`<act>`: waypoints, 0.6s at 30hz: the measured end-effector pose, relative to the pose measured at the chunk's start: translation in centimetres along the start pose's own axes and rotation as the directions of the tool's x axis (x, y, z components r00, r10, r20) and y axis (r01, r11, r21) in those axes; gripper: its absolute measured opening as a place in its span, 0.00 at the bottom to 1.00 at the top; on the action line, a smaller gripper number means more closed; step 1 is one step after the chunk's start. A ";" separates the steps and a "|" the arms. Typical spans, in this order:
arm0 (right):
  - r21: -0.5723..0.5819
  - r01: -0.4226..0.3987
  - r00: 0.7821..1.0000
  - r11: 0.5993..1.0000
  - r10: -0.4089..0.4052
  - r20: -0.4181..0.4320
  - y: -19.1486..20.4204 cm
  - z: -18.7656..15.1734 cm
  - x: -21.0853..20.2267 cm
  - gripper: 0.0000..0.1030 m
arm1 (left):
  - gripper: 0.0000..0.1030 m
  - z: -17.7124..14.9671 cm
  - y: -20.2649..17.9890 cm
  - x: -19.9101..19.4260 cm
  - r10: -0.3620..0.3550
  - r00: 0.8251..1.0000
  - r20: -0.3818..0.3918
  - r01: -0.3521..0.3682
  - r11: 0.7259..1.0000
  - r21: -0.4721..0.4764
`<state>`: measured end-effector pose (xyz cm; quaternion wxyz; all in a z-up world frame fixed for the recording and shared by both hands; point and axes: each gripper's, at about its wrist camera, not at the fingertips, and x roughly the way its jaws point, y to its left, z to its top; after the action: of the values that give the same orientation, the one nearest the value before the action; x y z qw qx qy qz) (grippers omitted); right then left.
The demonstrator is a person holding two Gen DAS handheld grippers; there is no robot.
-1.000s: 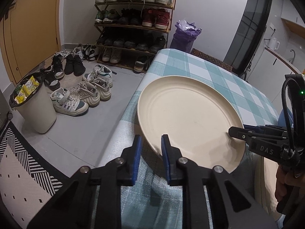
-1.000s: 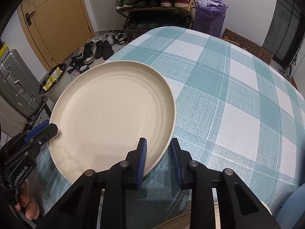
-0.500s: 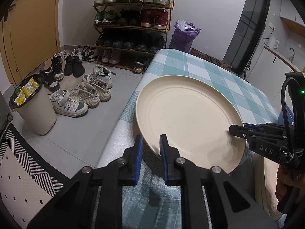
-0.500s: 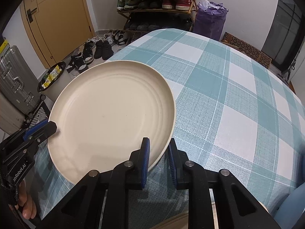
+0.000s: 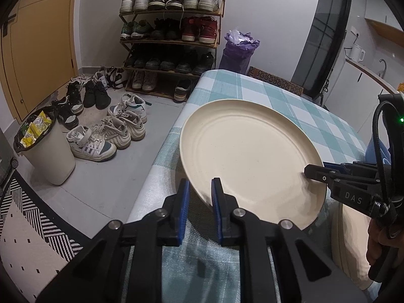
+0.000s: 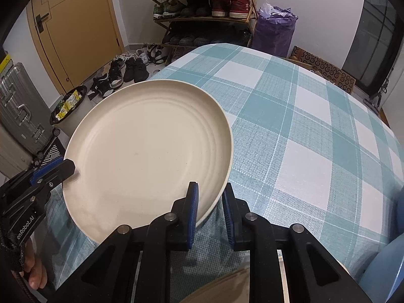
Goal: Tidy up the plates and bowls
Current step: 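Lift the cream plate with both grippers toward the plate stack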
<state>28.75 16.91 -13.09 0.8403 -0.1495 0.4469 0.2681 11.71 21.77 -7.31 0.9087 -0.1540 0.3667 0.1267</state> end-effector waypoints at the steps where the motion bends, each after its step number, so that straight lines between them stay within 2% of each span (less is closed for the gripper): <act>1: 0.002 0.001 1.000 1.000 -0.001 0.003 -0.1 0.0 -0.2 0.19 | 0.15 0.0 -0.1 -0.1 -0.002 1.000 0.002 0.002 1.000 0.002; 18: 0.030 0.022 0.999 0.999 -0.024 0.049 -1.3 -0.9 -3.9 0.19 | 0.15 0.4 -1.8 -2.1 -0.033 0.999 0.034 0.031 0.998 0.045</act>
<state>27.18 14.18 -10.32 0.8562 -0.1356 0.4282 0.2553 11.14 19.99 -5.23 0.9201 -0.1373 0.3511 0.1066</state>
